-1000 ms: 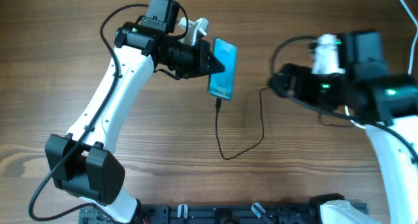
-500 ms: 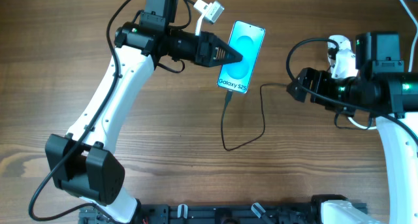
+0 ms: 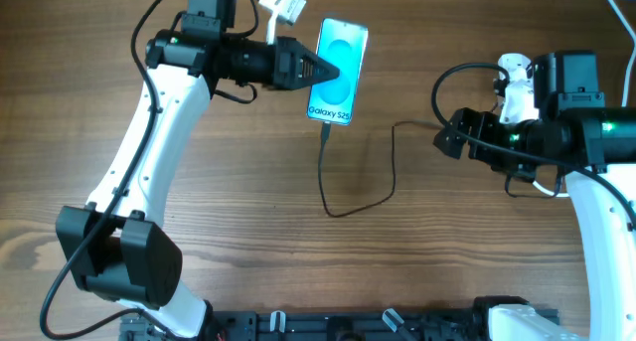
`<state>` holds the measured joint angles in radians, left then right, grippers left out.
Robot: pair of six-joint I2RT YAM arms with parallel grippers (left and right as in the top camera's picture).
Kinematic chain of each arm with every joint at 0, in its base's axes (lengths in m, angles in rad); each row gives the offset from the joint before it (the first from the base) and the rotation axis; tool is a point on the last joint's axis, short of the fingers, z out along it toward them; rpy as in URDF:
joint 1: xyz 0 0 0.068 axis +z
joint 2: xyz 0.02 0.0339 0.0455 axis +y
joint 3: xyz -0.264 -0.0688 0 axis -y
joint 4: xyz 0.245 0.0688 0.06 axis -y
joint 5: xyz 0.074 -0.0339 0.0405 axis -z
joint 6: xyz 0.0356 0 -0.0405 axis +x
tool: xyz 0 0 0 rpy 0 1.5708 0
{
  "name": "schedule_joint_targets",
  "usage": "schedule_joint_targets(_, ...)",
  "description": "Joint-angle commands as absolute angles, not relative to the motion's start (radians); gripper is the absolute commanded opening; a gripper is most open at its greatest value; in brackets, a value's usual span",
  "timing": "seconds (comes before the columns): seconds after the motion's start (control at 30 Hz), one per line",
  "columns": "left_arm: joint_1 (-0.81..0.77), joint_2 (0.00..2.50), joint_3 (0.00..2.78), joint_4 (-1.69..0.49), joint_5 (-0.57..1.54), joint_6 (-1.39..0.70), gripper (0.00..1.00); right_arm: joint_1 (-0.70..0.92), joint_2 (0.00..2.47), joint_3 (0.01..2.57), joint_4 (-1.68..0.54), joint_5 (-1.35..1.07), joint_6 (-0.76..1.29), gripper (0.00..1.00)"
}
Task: Plug charger to phone and switch on socket
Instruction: 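Lower the phone flat onto the table with the left gripper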
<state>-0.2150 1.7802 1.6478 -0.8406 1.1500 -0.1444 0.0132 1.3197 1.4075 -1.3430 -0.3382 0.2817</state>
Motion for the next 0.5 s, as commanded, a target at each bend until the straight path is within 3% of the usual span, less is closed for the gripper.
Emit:
schedule_joint_targets(0.0, -0.22, 1.761, 1.653, -0.895, 0.96, -0.23, 0.04, 0.012, 1.334, 1.397, -1.328, -0.33, 0.273, 1.0)
schedule_joint_targets(0.47, -0.302, 2.022, 1.653, -0.873, 0.75, -0.401, 0.04, 0.012, 1.335, 1.396, -1.306, -0.336, 0.288, 1.0)
